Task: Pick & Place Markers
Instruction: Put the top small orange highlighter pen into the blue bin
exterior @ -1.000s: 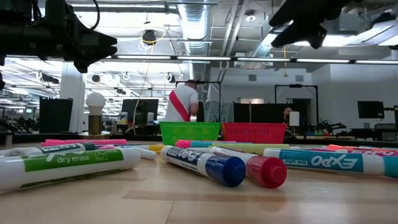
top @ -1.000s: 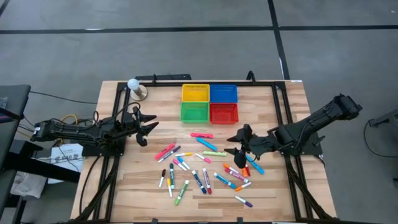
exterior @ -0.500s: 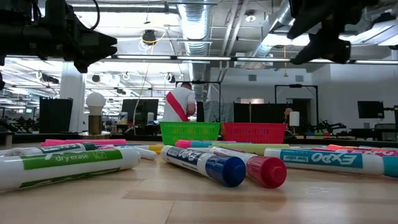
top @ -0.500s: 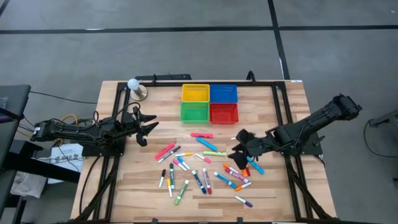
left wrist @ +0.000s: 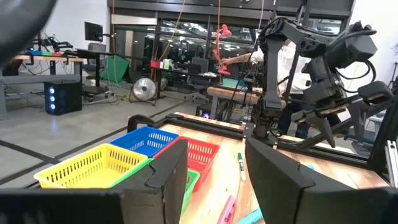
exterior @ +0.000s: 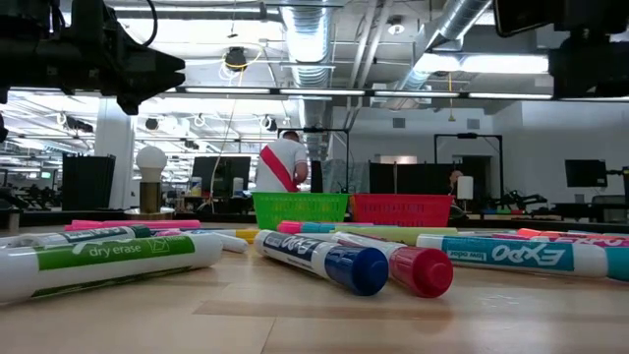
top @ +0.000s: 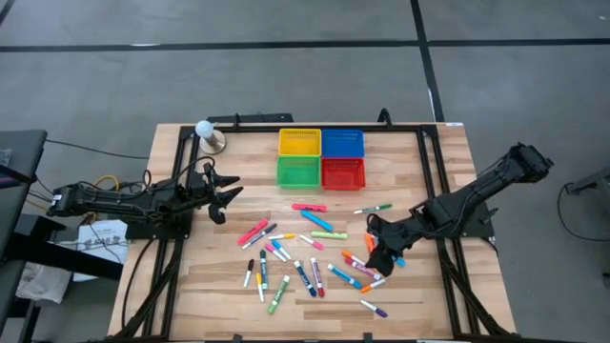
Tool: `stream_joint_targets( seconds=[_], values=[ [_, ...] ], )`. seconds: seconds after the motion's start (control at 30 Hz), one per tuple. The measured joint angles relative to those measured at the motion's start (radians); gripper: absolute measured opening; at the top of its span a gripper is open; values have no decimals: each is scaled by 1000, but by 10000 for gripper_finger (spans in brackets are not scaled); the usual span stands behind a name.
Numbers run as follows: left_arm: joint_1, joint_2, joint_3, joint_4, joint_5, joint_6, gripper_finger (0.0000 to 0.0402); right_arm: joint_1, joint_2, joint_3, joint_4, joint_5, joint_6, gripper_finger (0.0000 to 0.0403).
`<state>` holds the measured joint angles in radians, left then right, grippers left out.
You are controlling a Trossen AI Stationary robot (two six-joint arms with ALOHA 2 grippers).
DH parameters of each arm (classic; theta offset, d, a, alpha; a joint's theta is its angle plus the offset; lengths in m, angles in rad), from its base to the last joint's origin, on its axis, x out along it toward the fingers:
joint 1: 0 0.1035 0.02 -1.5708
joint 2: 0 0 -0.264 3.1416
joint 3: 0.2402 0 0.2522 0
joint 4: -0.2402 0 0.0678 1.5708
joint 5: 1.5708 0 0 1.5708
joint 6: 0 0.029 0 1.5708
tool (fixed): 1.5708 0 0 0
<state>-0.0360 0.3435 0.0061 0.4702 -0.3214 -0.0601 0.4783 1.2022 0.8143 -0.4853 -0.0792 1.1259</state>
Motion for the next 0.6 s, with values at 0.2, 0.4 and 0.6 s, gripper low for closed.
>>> stream_joint_targets(
  seconds=[0.2,0.4,0.6],
  values=[
    [0,0,0,2,0,0,161,6,55,0,110,0,1,226],
    [0,0,0,2,0,0,161,6,160,-1,232,-35,-5,226],
    [0,0,0,2,0,0,161,5,227,-1,316,-179,119,226]
  ],
)
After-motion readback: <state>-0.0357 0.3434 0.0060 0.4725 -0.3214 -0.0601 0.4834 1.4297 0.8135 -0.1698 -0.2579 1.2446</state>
